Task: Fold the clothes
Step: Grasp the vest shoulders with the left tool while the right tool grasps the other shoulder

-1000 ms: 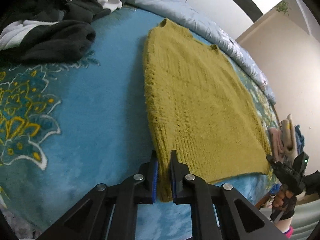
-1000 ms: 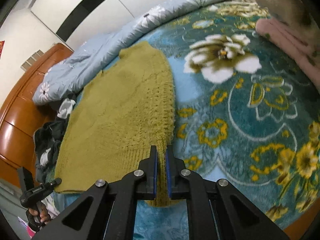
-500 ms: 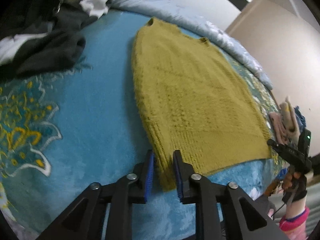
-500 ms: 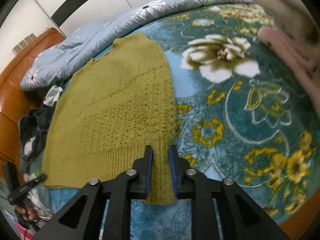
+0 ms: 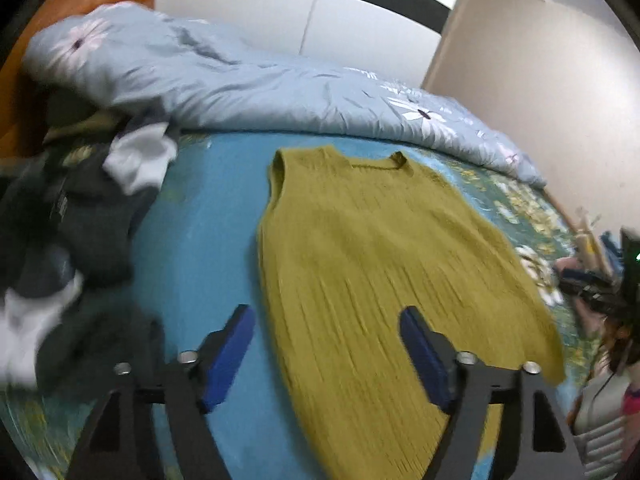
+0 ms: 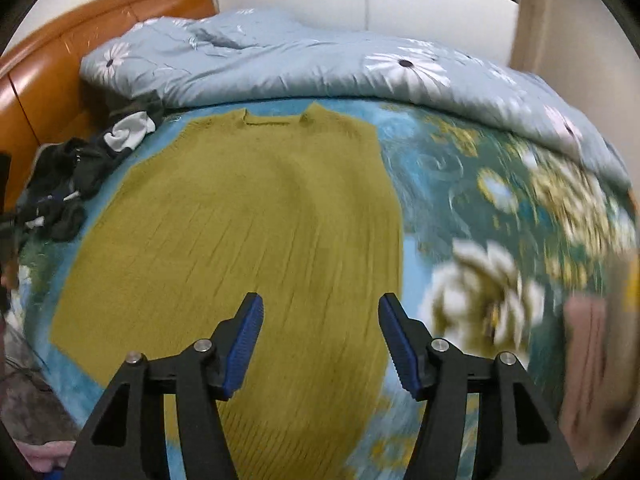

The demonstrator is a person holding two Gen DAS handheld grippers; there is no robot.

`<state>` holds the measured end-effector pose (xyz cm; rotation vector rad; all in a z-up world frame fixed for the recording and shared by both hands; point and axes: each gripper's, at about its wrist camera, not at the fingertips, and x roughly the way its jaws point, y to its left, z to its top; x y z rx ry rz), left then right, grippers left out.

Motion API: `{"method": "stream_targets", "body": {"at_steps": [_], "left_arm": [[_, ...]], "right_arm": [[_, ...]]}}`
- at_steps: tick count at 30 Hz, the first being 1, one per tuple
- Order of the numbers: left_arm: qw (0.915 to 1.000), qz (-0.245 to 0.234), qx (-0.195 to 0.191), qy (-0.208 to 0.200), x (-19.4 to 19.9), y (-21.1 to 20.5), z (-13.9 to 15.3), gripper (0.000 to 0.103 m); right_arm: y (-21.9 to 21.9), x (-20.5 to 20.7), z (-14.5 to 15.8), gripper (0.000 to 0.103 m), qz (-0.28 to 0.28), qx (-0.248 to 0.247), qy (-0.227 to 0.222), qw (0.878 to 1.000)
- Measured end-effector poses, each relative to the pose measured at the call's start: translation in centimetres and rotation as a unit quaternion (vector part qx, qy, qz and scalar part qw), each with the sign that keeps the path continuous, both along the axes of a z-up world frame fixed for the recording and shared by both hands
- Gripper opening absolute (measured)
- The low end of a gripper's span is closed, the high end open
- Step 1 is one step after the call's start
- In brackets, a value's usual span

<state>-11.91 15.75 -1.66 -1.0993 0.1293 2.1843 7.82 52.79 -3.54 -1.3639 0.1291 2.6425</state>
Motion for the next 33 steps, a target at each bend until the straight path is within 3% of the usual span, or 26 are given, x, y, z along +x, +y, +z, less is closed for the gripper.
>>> {"method": "stream_targets", "body": {"at_steps": [4,6,13,22,28,29,31,32,33], "left_arm": [[0.9997,-0.002,-0.019,-0.013,-6.8,4.1,-1.0,0.085],[0.9997,0.001,-0.018,-0.019,-9.7,5.6,-1.5,0.085],[0.9984,0.022,-0.03,-0.043,-18.6,10.2,-5.3,0.085],[0.9955,0.001,-0.038,-0.087,-23.2,13.9,-9.4,0.085],[0.9963,-0.013,-0.059,-0.061,-23.1,15.8,-10.0,0.083],[0.9964,-0.014,-0.059,-0.059,-23.0,15.9,-9.9,0.079],[0.9963,-0.018,-0.069,-0.048,-22.7,16.3,-9.8,0.045],[0.9964,-0.021,-0.066,-0.05,-22.6,16.3,-9.6,0.039],[0.9964,-0.025,-0.062,-0.052,-22.5,16.4,-9.5,0.022]], "right_arm": [[2.5,-5.9,0.2,0.082,0.006,0.02,0.003,1.0],[3.9,-8.7,-0.5,0.086,0.007,0.01,0.002,1.0],[8.3,-18.3,-4.6,0.086,-0.004,-0.024,-0.007,1.0],[12.3,-25.2,-8.0,0.086,-0.02,-0.071,-0.002,0.997],[12.8,-26.9,-9.3,0.086,-0.036,-0.086,-0.006,0.996],[12.6,-27.1,-9.3,0.085,-0.035,-0.084,-0.005,0.996],[12.4,-27.2,-9.1,0.064,-0.038,-0.09,-0.002,0.995],[12.5,-27.3,-9.0,0.058,-0.046,-0.094,-0.002,0.995],[12.6,-27.3,-9.0,0.049,-0.054,-0.097,-0.004,0.994]]}}
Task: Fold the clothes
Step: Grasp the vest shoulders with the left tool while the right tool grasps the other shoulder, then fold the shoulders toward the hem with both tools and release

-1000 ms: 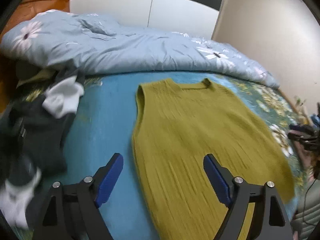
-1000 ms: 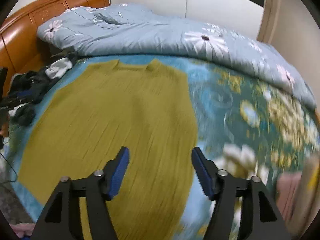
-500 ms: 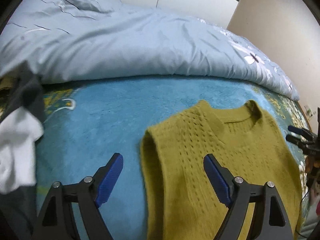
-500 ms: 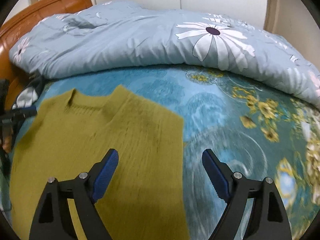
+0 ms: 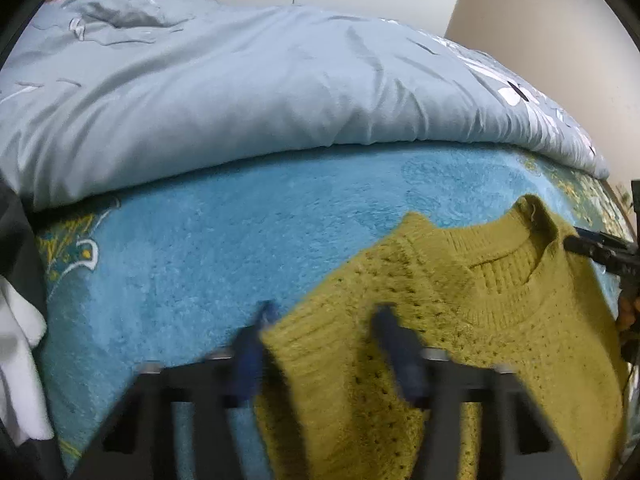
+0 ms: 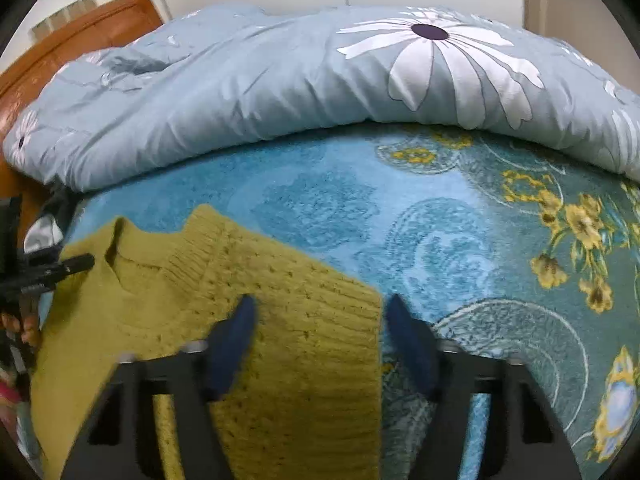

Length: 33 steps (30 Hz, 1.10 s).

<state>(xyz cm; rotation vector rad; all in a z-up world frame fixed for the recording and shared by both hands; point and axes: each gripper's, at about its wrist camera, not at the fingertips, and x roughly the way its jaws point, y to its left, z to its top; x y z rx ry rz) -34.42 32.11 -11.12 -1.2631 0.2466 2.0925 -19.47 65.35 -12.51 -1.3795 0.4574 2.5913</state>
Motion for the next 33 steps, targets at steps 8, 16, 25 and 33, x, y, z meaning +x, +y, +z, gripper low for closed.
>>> {"method": "stream_targets", "body": {"at_steps": [8,16,25,33], "left_arm": [[0.9971,-0.013,0.053,0.053,3.4,-1.9,5.2,0.012],[0.9797,-0.054,0.143,0.13,11.5,-6.9,13.8,0.012],[0.9602,-0.129,0.148,0.199,27.0,-13.5,15.1,0.015],[0.971,-0.113,0.11,0.18,37.3,-18.0,7.7,0.013]], "right_arm": [[-1.2,2.7,4.4,0.021,0.001,-0.001,0.049,0.999],[-5.1,10.4,13.2,0.021,0.026,0.034,0.143,0.989],[-11.7,25.5,14.5,0.021,0.04,0.06,0.176,0.982],[-15.5,35.4,7.5,0.02,0.029,0.028,0.121,0.992]]}}
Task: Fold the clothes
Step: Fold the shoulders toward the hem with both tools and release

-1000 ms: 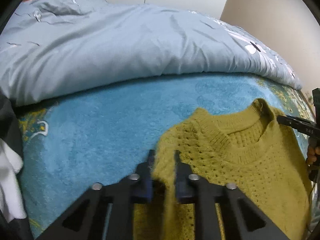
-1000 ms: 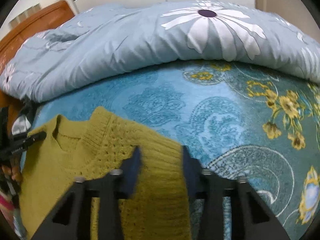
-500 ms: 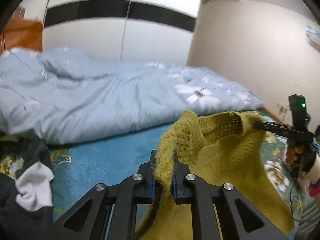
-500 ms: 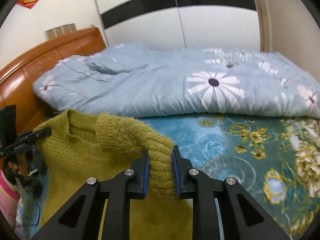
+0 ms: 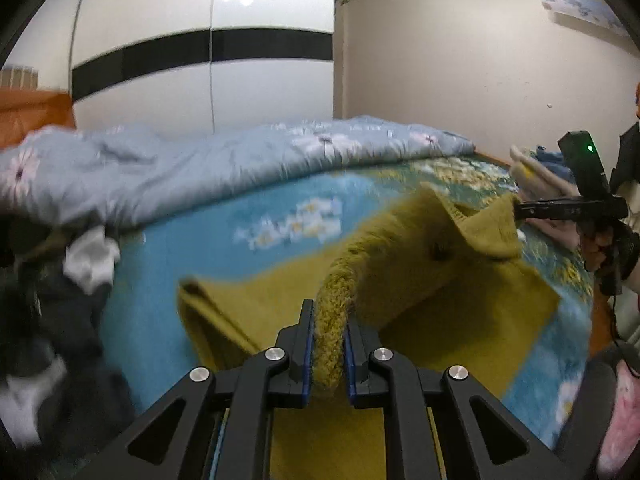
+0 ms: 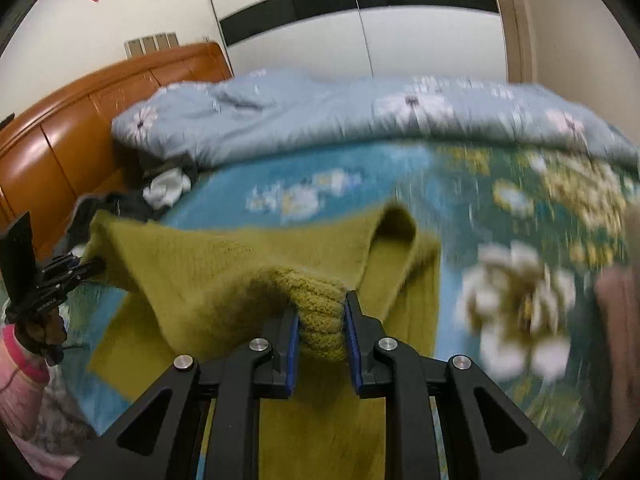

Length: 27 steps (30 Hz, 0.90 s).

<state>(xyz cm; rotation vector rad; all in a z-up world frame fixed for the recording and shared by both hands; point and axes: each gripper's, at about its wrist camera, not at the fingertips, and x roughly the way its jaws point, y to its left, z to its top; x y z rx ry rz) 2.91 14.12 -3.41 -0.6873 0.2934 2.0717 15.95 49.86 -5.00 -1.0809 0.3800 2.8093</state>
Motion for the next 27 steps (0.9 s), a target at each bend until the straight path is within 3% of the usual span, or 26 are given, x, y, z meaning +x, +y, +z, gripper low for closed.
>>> {"method": "stream_targets", "body": {"at_steps": [6,9,12,14,16,19,23,27], "left_arm": [[0.9969,0.033,-0.023,-0.069,1.9,-2.0,-3.8,0.013],[0.9936,0.055,-0.015,-0.097,2.3,-2.6,-4.7,0.017],[0.9894,0.078,-0.006,-0.123,2.7,-3.2,-5.2,0.019],[0.9863,0.093,-0.004,-0.136,2.8,-3.6,-5.1,0.029],[0.9813,0.112,-0.008,-0.157,2.9,-4.1,-5.0,0.045],[0.9642,0.109,0.045,-0.238,3.0,-5.3,-5.0,0.057],[0.9128,0.089,0.138,-0.374,1.8,-5.3,-6.1,0.063],[0.8947,0.113,0.132,-0.412,0.7,-3.7,-7.3,0.066]], "right_arm": [[-0.5,4.2,-3.5,0.02,-0.031,-0.02,-0.036,0.999],[-0.7,4.9,-4.2,0.021,-0.046,-0.035,-0.045,0.997],[-1.0,5.3,-4.2,0.027,-0.066,-0.042,-0.05,0.996],[-1.2,5.9,-3.9,0.034,-0.085,-0.043,-0.052,0.994],[-1.3,6.7,-3.6,0.043,-0.1,-0.046,-0.049,0.993],[-1.4,8.1,-3.3,0.052,-0.104,-0.092,-0.03,0.99],[-1.5,7.6,-4.1,0.055,-0.082,-0.19,-0.004,0.978],[-1.4,5.5,-5.5,0.055,-0.085,-0.244,0.002,0.966]]}}
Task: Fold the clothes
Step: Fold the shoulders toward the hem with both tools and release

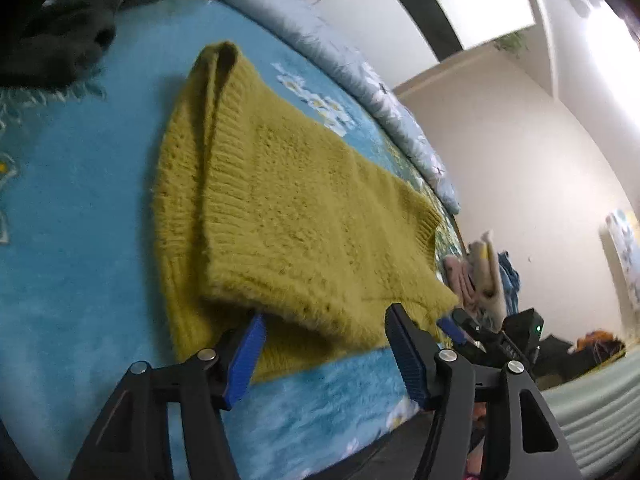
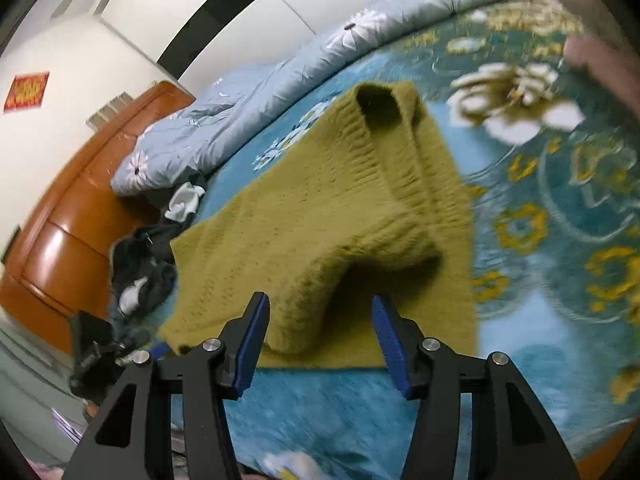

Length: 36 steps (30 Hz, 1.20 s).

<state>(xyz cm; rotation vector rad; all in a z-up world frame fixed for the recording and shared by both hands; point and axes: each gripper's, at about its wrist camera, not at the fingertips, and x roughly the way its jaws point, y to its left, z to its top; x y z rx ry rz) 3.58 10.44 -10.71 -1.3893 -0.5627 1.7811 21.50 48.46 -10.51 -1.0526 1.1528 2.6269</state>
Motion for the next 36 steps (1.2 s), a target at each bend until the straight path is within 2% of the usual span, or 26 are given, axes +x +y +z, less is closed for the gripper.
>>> {"method": "stream_targets", "body": {"at_steps": [2,4,8,9,10,12,13,15,18,20,22,24,30,33,36], "left_arm": [[0.9997,0.009,-0.003,-0.022,-0.5,0.7,-0.7,0.066],[0.9993,0.023,0.008,-0.028,-0.8,0.8,-0.7,0.066],[0.9988,0.047,0.002,-0.012,-1.4,1.0,-0.1,0.062],[0.9986,0.053,0.0,-0.009,-1.5,1.1,0.0,0.053],[0.9983,0.057,-0.003,-0.004,-1.6,1.2,0.2,0.037],[0.998,0.061,-0.013,0.012,-1.8,1.5,0.8,0.022],[0.9977,0.063,-0.013,0.022,-1.9,1.4,1.3,0.018],[0.9967,0.067,-0.01,0.044,-2.0,1.2,2.3,0.015],[0.9935,0.066,0.009,0.092,-1.6,0.3,4.7,0.015],[0.9928,0.061,-0.001,0.103,-1.4,0.0,4.8,0.015],[0.992,0.057,-0.012,0.112,-1.2,-0.4,4.8,0.015],[0.9911,0.053,-0.023,0.12,-1.0,-0.8,4.7,0.015],[0.9957,0.066,-0.053,0.037,-0.8,-1.6,-0.3,0.015],[0.9947,0.057,-0.078,0.035,-0.5,-1.2,-1.3,0.014],[0.9947,0.056,-0.078,0.037,-0.5,-0.9,-1.4,0.014]], "right_arm": [[0.4,-0.8,-0.7,0.055,-0.012,-0.025,0.004,1.0],[0.9,-1.2,-1.3,0.055,-0.029,-0.051,0.008,0.998],[2.2,-1.8,-2.1,0.054,-0.058,-0.093,0.012,0.994],[2.5,-1.9,-2.1,0.048,-0.062,-0.1,0.014,0.993],[2.6,-2.0,-2.1,0.04,-0.065,-0.105,0.017,0.992],[2.9,-2.1,-1.8,0.032,-0.07,-0.105,0.021,0.992],[3.1,-2.2,-1.5,0.023,-0.071,-0.103,0.023,0.992],[3.2,-2.3,-0.6,0.015,-0.069,-0.089,0.033,0.993],[2.8,-2.0,1.4,0.012,-0.052,-0.049,0.066,0.995],[2.0,-1.3,2.8,0.011,-0.034,-0.008,0.099,0.994],[1.5,-0.5,2.9,0.011,-0.021,0.011,0.113,0.993],[1.5,0.0,1.9,0.011,-0.023,0.015,0.095,0.995],[2.8,0.8,-2.5,0.011,-0.044,-0.038,0.019,0.998],[3.2,0.9,-3.6,0.011,-0.05,-0.056,0.003,0.997],[3.4,1.0,-4.3,0.011,-0.054,-0.068,-0.001,0.996]]}}
